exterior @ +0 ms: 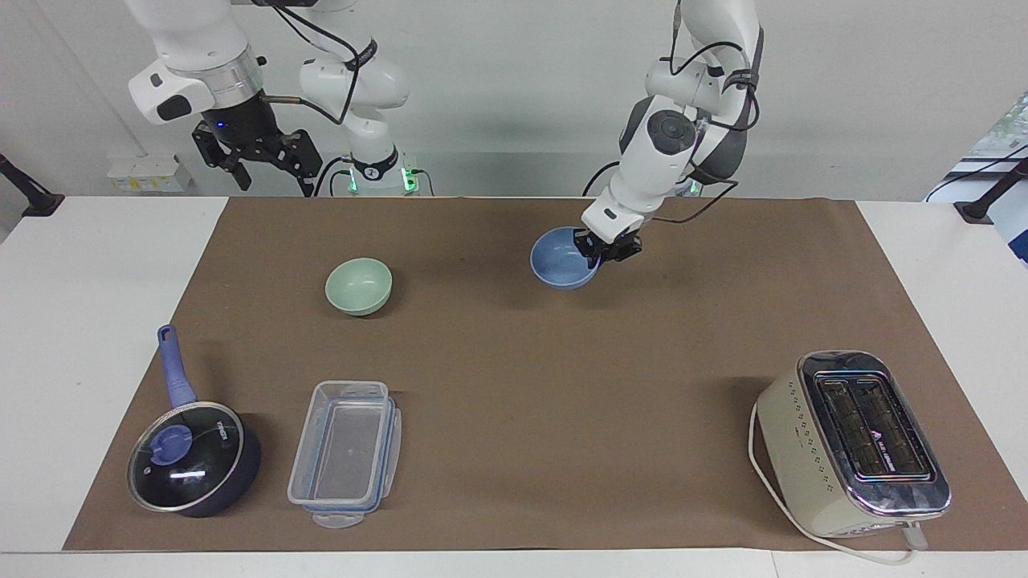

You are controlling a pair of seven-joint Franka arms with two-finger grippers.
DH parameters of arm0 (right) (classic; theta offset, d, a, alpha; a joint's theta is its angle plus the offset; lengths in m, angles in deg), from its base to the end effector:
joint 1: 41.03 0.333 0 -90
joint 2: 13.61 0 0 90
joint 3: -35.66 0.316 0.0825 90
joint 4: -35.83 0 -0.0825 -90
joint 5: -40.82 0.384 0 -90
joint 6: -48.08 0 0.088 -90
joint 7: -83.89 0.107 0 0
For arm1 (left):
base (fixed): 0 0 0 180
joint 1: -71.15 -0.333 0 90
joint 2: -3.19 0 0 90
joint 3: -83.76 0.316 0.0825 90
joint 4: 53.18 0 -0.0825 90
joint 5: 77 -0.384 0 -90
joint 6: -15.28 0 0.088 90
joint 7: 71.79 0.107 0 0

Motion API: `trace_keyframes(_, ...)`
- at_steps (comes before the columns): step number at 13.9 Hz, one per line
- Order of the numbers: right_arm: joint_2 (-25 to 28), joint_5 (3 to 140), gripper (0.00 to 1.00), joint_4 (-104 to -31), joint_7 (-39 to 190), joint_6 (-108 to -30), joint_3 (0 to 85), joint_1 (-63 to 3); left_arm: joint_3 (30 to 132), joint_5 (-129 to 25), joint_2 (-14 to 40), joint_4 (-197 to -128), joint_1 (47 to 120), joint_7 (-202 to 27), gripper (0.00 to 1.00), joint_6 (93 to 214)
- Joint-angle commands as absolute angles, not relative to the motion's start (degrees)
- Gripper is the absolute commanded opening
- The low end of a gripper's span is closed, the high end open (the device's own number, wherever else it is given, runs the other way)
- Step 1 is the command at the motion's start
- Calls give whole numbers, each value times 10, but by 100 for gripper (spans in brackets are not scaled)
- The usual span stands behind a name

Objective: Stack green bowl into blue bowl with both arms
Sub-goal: 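Grasp the blue bowl rim and slide it toward the table center, then release the blue bowl and withdraw the left gripper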

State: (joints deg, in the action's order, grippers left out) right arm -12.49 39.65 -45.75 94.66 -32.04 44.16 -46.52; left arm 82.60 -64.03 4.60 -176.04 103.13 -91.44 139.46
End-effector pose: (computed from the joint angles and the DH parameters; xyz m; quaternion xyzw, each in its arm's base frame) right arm 0.5415 0.0250 0.6672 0.9973 -0.0692 -0.0212 0.0113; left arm 0.4494 -0.3039 0.3925 0.9942 -0.0536 -0.0423 0.0835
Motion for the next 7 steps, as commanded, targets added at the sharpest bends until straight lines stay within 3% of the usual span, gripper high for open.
trace_keyframes(1, -141, 406, 100, -478, 932, -330, 444, -474, 836, -628, 49, -1795, 1065, -914, 0, 1450)
trace_keyframes(6, -141, 406, 100, -478, 931, -330, 444, -474, 836, -597, 78, -1831, 1108, -914, 0, 1534)
trace_keyframes(7, -141, 406, 100, -478, 931, -330, 444, -474, 836, -597, 90, -1832, 1113, -913, 17, 1535)
